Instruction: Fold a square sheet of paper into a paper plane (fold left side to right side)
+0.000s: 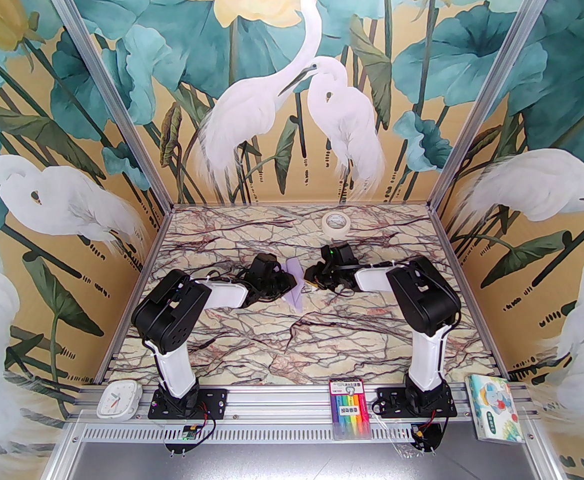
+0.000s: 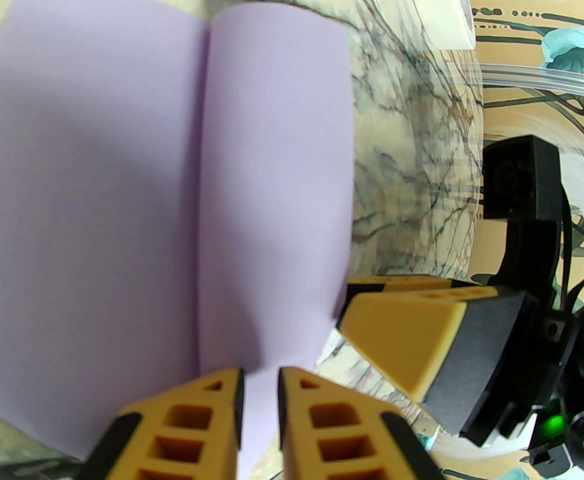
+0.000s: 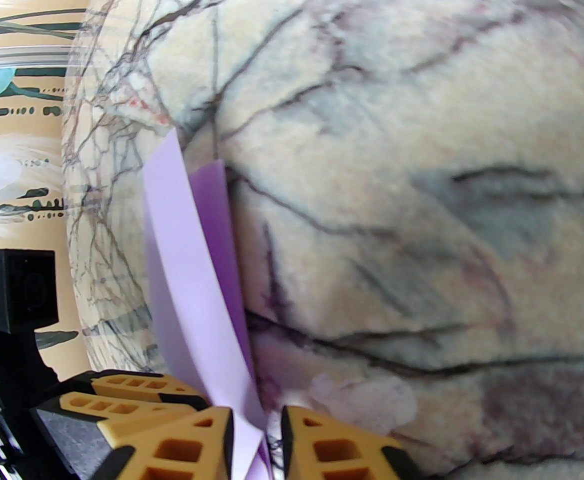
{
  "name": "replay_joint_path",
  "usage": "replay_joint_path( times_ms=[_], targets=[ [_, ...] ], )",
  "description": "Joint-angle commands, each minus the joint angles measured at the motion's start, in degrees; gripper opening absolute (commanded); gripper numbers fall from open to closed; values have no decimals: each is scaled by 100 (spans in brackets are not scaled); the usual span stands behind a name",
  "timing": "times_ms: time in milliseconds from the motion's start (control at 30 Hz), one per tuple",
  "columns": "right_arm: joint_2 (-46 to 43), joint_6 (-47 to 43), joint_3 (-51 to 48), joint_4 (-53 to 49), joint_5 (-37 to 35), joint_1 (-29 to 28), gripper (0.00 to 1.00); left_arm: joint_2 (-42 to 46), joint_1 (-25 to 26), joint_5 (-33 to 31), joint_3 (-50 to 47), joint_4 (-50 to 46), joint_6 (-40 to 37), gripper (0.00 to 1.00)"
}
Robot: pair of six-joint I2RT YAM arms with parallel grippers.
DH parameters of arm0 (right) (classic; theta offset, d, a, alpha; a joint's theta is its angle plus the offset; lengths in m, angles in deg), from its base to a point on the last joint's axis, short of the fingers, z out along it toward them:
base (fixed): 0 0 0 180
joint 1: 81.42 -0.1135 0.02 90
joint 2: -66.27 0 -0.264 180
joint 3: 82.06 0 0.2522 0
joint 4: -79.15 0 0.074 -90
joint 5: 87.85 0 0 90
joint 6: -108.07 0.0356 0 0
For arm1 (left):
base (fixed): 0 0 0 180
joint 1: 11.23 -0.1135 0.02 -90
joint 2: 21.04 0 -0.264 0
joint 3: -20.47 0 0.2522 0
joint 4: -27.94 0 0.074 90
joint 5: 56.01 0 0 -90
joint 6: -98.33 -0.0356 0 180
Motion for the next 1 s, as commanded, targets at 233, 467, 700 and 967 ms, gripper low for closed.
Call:
replay_joint_path(
  times_ms=[233, 467, 700, 967],
  targets=[
    [245, -34, 227, 74, 190, -14, 6, -33, 56, -7, 152, -172, -46, 19],
    [204, -173, 315, -65, 118, -2, 0, 512, 162, -357, 154, -882, -307, 46],
    [234, -160, 316, 30, 111, 7, 0, 1035, 742, -1135, 133, -2058, -609, 58],
    [284, -82, 212, 225, 168, 3, 0, 1230, 1183, -1728, -33, -2647, -636, 55]
  ],
)
